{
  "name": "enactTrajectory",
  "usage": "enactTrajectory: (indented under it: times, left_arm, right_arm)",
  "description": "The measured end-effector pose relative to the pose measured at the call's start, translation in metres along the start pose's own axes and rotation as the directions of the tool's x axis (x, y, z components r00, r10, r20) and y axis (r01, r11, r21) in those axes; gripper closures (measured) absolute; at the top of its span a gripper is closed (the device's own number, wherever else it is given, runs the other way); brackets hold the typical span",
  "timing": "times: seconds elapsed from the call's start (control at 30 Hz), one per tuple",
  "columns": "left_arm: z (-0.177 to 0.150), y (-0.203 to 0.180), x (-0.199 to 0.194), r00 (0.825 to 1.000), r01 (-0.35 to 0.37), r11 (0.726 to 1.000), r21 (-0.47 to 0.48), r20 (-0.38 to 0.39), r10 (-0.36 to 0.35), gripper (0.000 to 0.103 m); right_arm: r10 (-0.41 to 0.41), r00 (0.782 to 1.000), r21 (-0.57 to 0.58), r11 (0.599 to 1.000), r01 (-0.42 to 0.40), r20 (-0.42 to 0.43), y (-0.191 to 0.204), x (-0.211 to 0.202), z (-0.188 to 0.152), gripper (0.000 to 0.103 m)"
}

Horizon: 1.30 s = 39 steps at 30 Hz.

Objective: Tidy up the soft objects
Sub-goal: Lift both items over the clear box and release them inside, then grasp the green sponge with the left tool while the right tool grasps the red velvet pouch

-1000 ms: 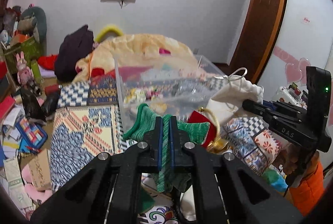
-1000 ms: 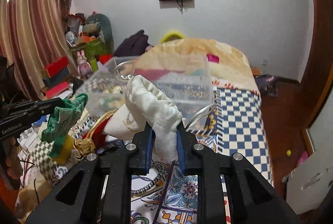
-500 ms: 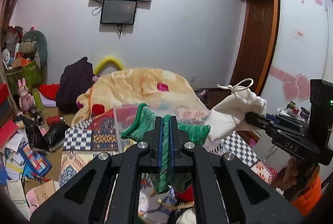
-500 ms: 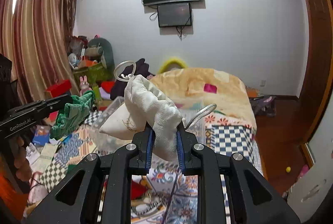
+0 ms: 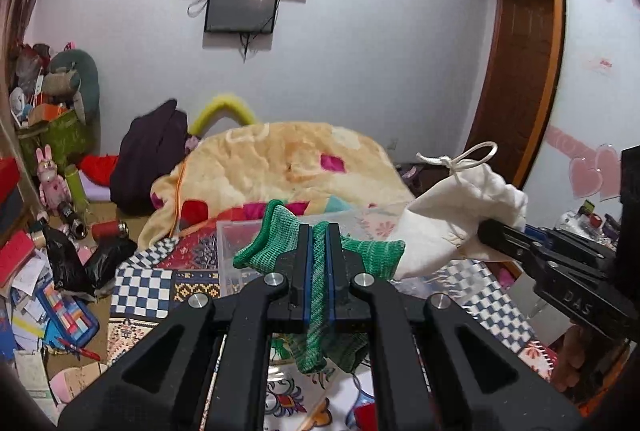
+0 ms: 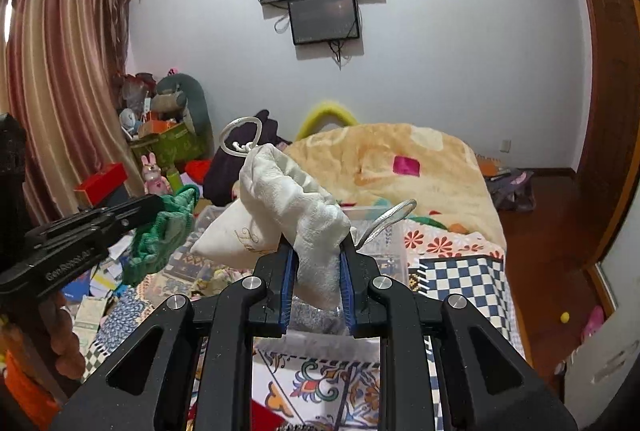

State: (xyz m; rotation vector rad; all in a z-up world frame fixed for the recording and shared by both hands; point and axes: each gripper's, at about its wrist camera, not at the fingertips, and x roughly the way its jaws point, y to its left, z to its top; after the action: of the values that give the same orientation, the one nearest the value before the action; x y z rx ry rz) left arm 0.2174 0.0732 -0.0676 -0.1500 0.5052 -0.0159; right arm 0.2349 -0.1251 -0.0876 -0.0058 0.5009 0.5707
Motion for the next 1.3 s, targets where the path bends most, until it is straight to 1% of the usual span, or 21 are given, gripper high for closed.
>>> enactTrajectory:
  times: [0.1, 0.27, 0.4, 0.5, 0.53, 0.7, 0.83, 0.87, 0.9, 0.97, 1.03, 1.1, 1.17, 1.2, 1.23, 1.27, 1.3]
  left_arm:
    - [-0.005, 0.005, 0.02, 0.999, 0.004, 1.0, -0.02, -0.053, -0.005, 0.098]
    - [-0.016, 0.009, 0.048, 0.992, -0.028, 1.0, -0.013, -0.121, 0.026, 0.098]
    - [-0.022, 0.009, 0.065, 0.986, -0.032, 0.999, -0.005, -0.165, 0.03, 0.098]
    - [-0.026, 0.007, 0.072, 0.981, -0.039, 0.999, 0.011, -0.189, 0.041, 0.098]
    - [-0.027, 0.006, 0.074, 0.98, -0.039, 0.999, 0.013, -0.196, 0.041, 0.098]
    - [-0.028, 0.001, 0.07, 0.979, -0.027, 0.999, 0.017, -0.202, 0.03, 0.098]
    - [-0.025, 0.0, 0.062, 0.98, -0.007, 1.0, 0.014, -0.198, 0.009, 0.091]
    - [-0.024, -0.001, 0.058, 0.981, -0.003, 1.0, 0.016, -0.194, 0.006, 0.09]
    - [-0.023, -0.002, 0.055, 0.982, 0.0, 1.0, 0.019, -0.188, 0.004, 0.088]
    - [-0.021, -0.003, 0.044, 0.984, 0.014, 1.0, 0.019, -0.175, -0.01, 0.084]
    - [-0.018, -0.004, 0.034, 0.987, 0.027, 1.0, 0.015, -0.159, -0.024, 0.079]
    - [-0.016, -0.005, 0.023, 0.99, 0.03, 0.999, 0.019, -0.141, -0.027, 0.076]
    - [-0.013, -0.007, 0.008, 0.993, 0.036, 0.999, 0.027, -0.115, -0.032, 0.07]
    - [-0.013, -0.008, 0.001, 0.994, 0.036, 0.999, 0.03, -0.103, -0.033, 0.066]
    - [-0.012, -0.008, -0.008, 0.996, 0.036, 0.999, 0.033, -0.088, -0.033, 0.061]
    - [-0.011, -0.009, -0.016, 0.997, 0.035, 0.999, 0.036, -0.072, -0.032, 0.058]
    - [-0.011, -0.009, -0.024, 0.998, 0.035, 0.999, 0.038, -0.058, -0.032, 0.054]
  right_arm:
    - [-0.003, 0.999, -0.001, 1.0, 0.003, -0.042, 0.001, 0.015, -0.003, 0.085]
    - [-0.007, 0.994, -0.007, 1.0, 0.006, -0.112, 0.0, 0.037, -0.009, 0.085]
    - [-0.003, 0.986, -0.002, 1.0, 0.002, -0.165, -0.003, 0.053, -0.014, 0.085]
    - [-0.005, 0.982, -0.006, 1.0, 0.004, -0.188, -0.002, 0.058, -0.017, 0.084]
    - [-0.005, 0.981, -0.008, 1.0, 0.003, -0.193, -0.001, 0.059, -0.017, 0.083]
    - [-0.015, 0.978, -0.032, 0.999, 0.009, -0.21, 0.002, 0.056, -0.019, 0.08]
    - [-0.004, 0.977, -0.032, 0.999, -0.003, -0.214, 0.001, 0.051, -0.018, 0.071]
    - [-0.004, 0.978, -0.034, 0.999, -0.003, -0.21, 0.001, 0.049, -0.018, 0.07]
    - [-0.004, 0.979, -0.037, 0.999, -0.003, -0.205, 0.0, 0.046, -0.018, 0.068]
    - [-0.01, 0.982, -0.049, 0.999, 0.001, -0.191, 0.001, 0.038, -0.016, 0.064]
    - [-0.018, 0.986, -0.064, 0.998, 0.008, -0.168, 0.001, 0.028, -0.014, 0.058]
    - [-0.027, 0.989, -0.079, 0.997, 0.015, -0.143, 0.002, 0.017, -0.012, 0.055]
    - [-0.026, 0.992, -0.087, 0.996, 0.016, -0.123, 0.004, 0.008, -0.009, 0.054]
    - [-0.024, 0.993, -0.088, 0.996, 0.013, -0.116, 0.004, 0.004, -0.008, 0.054]
    - [-0.017, 0.994, -0.089, 0.996, 0.007, -0.107, 0.004, -0.002, -0.007, 0.051]
    - [-0.012, 0.995, -0.089, 0.996, 0.003, -0.1, 0.005, -0.006, -0.007, 0.049]
    - [-0.008, 0.996, -0.087, 0.996, 0.0, -0.089, 0.006, -0.013, -0.007, 0.044]
